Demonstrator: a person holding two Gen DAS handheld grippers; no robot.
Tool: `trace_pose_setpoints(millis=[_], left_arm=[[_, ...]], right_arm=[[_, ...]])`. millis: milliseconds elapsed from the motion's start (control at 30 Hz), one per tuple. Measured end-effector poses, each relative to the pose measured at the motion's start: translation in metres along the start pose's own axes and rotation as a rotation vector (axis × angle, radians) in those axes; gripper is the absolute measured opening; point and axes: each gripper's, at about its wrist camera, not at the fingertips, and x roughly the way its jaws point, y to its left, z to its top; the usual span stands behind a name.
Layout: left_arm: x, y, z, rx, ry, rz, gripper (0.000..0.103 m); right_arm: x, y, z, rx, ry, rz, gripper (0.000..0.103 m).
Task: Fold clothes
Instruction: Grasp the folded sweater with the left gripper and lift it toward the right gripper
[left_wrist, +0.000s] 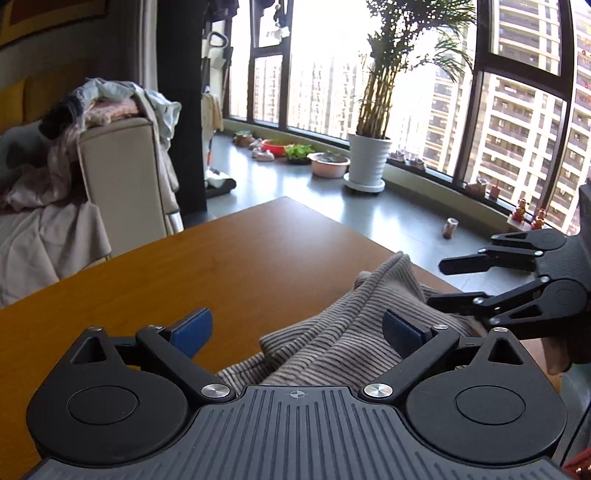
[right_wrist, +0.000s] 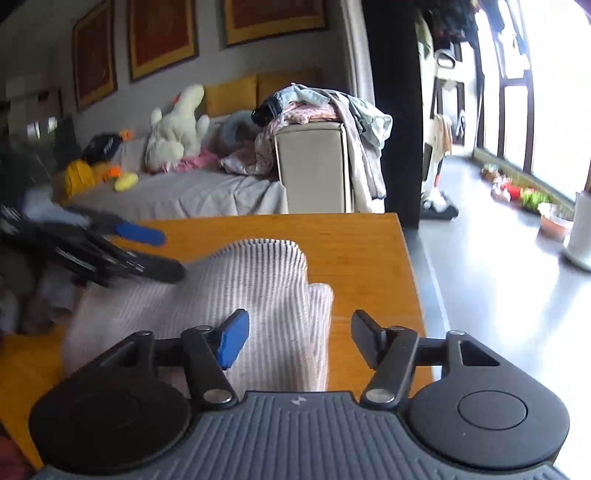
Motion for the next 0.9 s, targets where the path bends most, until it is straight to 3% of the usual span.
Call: trace_pose_setpoints(millis=[33, 200, 267, 333, 467, 633, 733, 833, 900], left_arm=[[0.007, 0.002, 0.0, -0.01, 0.011, -0.011, 0.101], [0.049, 0.028, -0.014, -0.174, 0.088, -0.119, 0.102], [0.057, 0.038, -0.021, -0.25, 0.097, -0.166, 0.102], [0.059, 0.045, -0.027, -0.3, 0.09, -0.196, 0.102], [0.049, 0.052, -0.035, -0.326, 0.089, -0.188, 0.101], [0.026, 0.053, -0.05, -0.408, 0.091, -0.226, 0.101], [0.017, 0.028, -0.06, -0.394, 0.103, -0.266, 0.102], [0.014, -0.006, -0.069, -0.316, 0.112, -0.247, 0.103], [0.012, -0.023, -0.07, -0.305, 0.115, -0.288, 0.103]], right_arm=[[0.0, -0.004, -0.006, 0.069, 0.034, 0.033, 0.08], [0.012, -0.025, -0.036, 0.403, 0.19, 0.172, 0.08], [0.03, -0.035, -0.043, 0.504, 0.203, 0.209, 0.067], [0.046, -0.04, -0.044, 0.522, 0.21, 0.218, 0.059], [0.068, -0.043, -0.022, 0.385, 0.175, 0.168, 0.059], [0.093, -0.022, 0.02, 0.027, 0.108, 0.011, 0.059], [0.111, -0.009, 0.037, -0.118, 0.083, -0.072, 0.059], [0.115, 0.007, 0.048, -0.236, 0.05, -0.154, 0.059], [0.107, 0.018, 0.051, -0.287, 0.013, -0.157, 0.063]])
